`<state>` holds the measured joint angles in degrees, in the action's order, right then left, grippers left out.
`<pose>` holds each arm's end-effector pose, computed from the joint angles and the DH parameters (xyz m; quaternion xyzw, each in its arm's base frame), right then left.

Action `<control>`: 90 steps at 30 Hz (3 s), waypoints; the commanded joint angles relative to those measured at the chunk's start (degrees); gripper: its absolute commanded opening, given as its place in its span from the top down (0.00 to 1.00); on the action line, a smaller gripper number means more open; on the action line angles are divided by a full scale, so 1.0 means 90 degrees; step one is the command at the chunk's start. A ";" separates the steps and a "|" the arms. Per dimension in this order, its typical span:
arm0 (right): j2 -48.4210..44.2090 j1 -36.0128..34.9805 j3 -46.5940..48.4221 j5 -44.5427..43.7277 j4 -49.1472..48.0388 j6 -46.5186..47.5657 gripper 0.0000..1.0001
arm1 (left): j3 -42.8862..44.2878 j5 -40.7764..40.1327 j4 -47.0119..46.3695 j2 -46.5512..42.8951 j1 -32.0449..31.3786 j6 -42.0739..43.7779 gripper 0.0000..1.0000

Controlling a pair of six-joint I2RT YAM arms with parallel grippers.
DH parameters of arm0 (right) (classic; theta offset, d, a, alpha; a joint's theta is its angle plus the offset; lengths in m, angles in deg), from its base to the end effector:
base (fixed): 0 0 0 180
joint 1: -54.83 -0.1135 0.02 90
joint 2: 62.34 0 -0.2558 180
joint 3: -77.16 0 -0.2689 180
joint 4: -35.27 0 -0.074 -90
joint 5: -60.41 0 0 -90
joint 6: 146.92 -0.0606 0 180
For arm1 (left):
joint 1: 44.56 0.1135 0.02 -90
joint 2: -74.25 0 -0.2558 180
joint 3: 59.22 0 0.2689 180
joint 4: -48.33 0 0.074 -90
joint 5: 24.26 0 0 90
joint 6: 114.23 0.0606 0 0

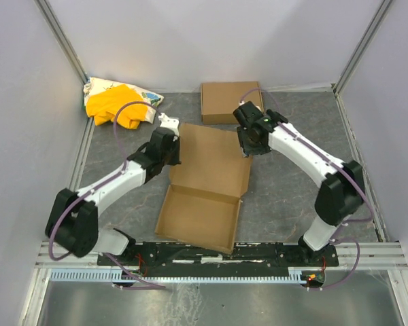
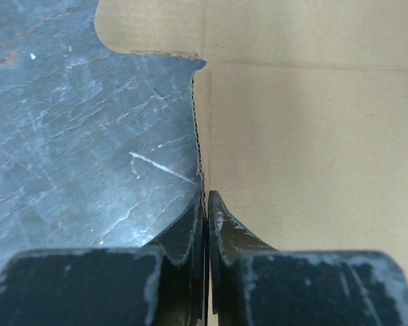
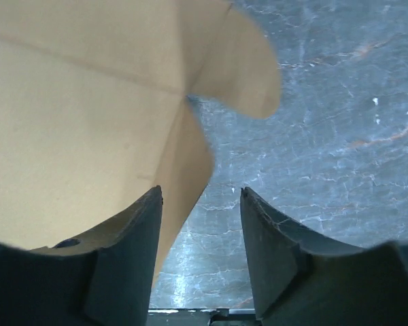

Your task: Fold the paper box

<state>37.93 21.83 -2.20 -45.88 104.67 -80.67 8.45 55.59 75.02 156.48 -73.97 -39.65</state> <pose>0.3295 0.1937 0.2435 -0.0528 0.9723 -0.0370 0.2247 0.3068 -0.1607 0.2112 0.0743 0.9050 -0.0823 0.4108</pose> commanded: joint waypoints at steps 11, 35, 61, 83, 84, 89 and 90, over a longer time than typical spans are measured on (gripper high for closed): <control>-0.1846 0.1668 -0.0519 0.2545 -0.1085 0.0968 0.38 | -0.2980 -0.0328 -0.5209 -0.2044 -0.0206 0.1480 0.97; -0.1744 0.1749 -0.0425 0.5224 -0.1976 0.1199 0.79 | -0.3468 -0.0032 -0.6175 -0.2422 -0.0368 0.1432 0.97; -0.4109 0.1742 -0.2622 0.5757 -0.4681 0.4879 0.98 | -0.0666 -0.1346 -0.2842 -0.4061 -0.0375 0.1625 0.19; -0.4527 0.1738 -0.2225 0.6905 -0.2055 0.7817 0.98 | 0.2558 0.2752 -0.0472 -0.1851 -0.0298 0.1891 0.13; -0.4432 0.1749 -0.2096 0.6920 -0.1904 0.7884 0.98 | 0.2573 0.3008 -0.0396 -0.1913 -0.0297 0.2028 0.13; -0.3974 0.1737 -0.1474 0.6969 -0.1797 0.7791 0.98 | 0.2330 0.4291 -0.0098 -0.2285 -0.0303 0.2938 0.12; -0.3875 0.1734 -0.1300 0.7024 -0.1678 0.7853 0.98 | 0.2191 0.4570 -0.0090 -0.2376 -0.0299 0.3141 0.12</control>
<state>0.66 37.59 -20.45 15.30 87.19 -12.65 29.04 82.67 72.51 138.58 -76.79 -21.14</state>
